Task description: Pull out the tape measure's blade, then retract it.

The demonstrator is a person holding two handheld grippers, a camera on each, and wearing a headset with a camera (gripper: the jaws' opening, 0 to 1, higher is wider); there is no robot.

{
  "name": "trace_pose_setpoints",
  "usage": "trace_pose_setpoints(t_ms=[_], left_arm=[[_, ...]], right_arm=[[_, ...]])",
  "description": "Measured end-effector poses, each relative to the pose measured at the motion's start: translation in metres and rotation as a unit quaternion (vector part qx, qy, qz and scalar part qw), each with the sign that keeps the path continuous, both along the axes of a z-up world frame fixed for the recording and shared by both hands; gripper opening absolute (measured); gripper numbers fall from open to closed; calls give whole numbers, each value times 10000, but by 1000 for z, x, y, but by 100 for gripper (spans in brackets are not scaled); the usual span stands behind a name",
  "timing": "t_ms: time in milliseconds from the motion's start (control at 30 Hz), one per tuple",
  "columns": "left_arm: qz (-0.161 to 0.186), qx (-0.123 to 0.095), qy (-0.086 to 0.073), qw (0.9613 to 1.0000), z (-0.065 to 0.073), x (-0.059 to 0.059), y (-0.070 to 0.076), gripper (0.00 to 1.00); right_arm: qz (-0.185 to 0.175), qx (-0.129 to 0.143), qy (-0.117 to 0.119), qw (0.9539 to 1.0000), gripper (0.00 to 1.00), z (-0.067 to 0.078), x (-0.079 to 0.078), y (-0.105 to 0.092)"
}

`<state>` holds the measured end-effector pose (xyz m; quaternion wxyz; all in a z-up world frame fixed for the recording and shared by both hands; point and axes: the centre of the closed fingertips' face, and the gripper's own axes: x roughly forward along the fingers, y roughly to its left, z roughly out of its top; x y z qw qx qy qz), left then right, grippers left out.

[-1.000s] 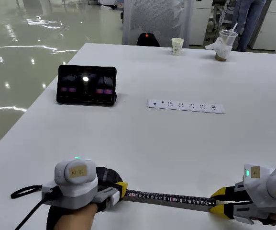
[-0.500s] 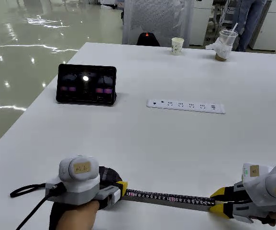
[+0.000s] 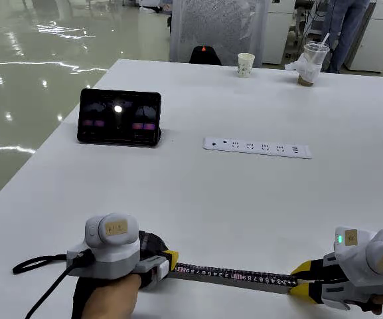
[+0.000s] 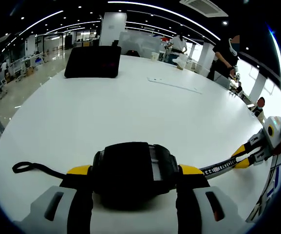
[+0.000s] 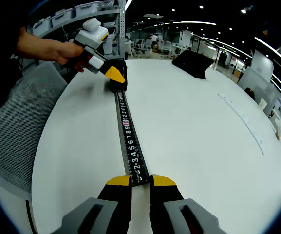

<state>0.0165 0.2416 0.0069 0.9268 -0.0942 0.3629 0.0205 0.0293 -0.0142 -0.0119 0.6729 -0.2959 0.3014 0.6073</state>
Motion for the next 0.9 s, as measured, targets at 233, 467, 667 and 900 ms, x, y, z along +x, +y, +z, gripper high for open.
trace_pose_setpoints(t_ms=[233,467,667,900], left_arm=[[109,61,-38,9999,0,0,1,64],[82,95,-19,9999,0,0,2,62],[47,118,-4,9999,1,0,2,61],[5,84,107,9999,0,-1,2,60]], right_arm=[[6,-20,8,10000,10,0,0,-1],[3,-6,26,10000,10,1,-1,-1],[-6,3,39,10000,10,0,0,-1],[-1,-18,31,10000,10,-1,0,-1]])
